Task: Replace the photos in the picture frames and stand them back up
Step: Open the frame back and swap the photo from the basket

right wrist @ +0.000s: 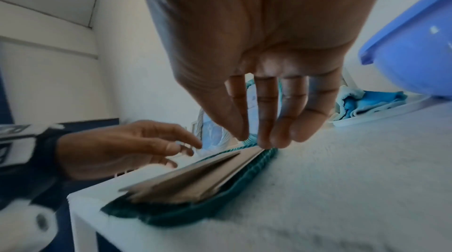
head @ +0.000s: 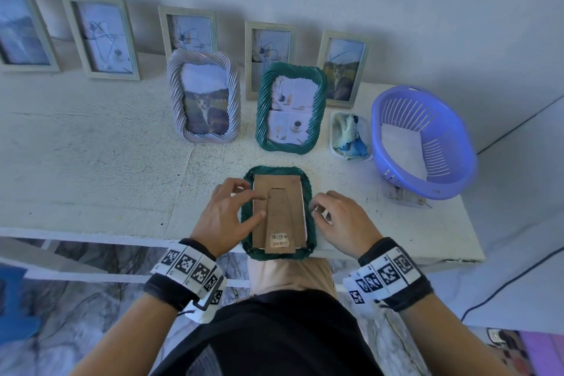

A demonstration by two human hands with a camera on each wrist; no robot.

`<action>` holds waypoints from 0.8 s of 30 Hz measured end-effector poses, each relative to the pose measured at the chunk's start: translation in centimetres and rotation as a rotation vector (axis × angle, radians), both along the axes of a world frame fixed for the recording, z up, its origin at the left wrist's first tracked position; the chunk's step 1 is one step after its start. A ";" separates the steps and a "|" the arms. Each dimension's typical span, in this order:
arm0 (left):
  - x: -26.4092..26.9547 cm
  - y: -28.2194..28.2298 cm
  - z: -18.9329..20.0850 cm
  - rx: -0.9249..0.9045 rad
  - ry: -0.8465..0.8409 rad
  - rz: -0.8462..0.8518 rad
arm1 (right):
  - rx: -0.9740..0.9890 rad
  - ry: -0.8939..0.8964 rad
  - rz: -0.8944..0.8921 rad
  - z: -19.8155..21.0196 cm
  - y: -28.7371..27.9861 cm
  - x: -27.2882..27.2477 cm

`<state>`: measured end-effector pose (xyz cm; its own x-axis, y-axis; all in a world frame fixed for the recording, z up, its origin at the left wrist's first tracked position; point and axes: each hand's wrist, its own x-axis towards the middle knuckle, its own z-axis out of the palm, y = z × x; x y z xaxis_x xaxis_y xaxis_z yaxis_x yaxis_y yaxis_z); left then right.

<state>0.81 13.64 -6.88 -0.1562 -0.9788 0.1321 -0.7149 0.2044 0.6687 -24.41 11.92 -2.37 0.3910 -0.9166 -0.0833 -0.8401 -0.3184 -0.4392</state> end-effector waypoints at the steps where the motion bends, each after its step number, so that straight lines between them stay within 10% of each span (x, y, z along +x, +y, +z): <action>1: -0.2 0.1 0.1 -0.005 -0.021 -0.035 | 0.008 -0.008 0.047 -0.1 0.5 -0.5; 24: -2.2 0.9 -0.3 0.110 -0.192 -0.191 | -0.123 0.004 0.292 -2.4 4.2 -2.0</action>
<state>-1.40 14.54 -7.19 -0.3515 -0.9359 -0.0227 -0.7859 0.2818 0.5504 -26.38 16.12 -4.76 0.6393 -0.7687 0.0194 -0.7068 -0.5974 -0.3789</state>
